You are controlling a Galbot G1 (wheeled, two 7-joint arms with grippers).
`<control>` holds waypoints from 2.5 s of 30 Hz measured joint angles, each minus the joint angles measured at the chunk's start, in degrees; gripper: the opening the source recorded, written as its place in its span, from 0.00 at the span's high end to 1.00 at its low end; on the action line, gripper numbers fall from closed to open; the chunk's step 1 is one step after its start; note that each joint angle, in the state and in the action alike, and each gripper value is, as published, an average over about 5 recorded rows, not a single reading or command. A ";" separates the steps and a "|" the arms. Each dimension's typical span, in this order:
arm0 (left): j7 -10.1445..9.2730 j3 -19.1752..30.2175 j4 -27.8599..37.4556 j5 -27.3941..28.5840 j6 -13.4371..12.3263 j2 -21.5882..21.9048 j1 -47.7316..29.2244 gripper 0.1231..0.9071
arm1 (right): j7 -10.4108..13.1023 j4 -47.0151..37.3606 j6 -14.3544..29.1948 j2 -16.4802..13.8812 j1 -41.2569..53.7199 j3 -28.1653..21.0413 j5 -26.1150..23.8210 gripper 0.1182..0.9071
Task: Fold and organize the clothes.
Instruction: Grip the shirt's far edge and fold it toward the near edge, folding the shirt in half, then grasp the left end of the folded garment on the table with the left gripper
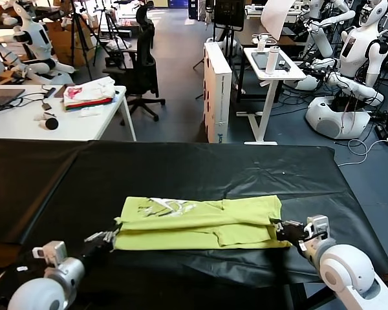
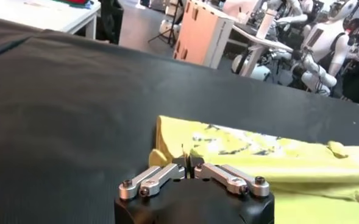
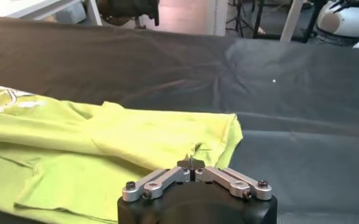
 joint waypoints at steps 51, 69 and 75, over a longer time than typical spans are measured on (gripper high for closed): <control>-5.38 10.24 16.33 5.17 2.52 -4.90 -23.41 0.02 | 0.27 -19.80 4.49 8.88 16.14 -3.64 -4.59 0.20; -5.23 9.86 16.59 4.82 1.56 -5.77 -23.01 0.96 | 0.17 -19.59 5.66 9.59 14.87 -3.31 -5.61 0.97; -5.21 8.86 16.40 4.66 1.37 -5.70 -22.52 0.97 | 1.85 -20.04 7.48 10.31 14.52 -2.78 -5.83 0.97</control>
